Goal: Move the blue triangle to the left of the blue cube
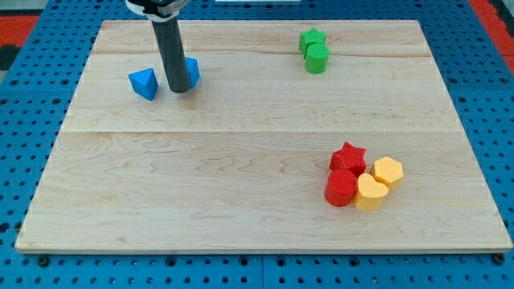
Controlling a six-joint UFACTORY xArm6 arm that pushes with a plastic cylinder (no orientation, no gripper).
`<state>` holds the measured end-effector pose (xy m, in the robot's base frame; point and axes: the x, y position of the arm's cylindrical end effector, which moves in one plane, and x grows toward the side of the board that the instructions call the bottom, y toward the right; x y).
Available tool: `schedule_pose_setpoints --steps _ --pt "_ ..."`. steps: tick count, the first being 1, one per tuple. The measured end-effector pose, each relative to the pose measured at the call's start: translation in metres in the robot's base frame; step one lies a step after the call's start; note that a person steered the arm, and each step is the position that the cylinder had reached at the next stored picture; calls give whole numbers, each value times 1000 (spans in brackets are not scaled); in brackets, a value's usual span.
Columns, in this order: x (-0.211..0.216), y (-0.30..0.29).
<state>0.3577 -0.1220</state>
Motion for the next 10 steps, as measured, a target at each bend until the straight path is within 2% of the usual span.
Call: schedule_pose_setpoints --steps 1,3,4,5,6,7,8,9,10 --pt "-9 1" --pt "-58 19" --pt "35 19" --pt "62 -86" --pt "40 -112" --pt "35 -81" --pt "-1 -63" --pt "-11 -34" --pt "-34 -33"
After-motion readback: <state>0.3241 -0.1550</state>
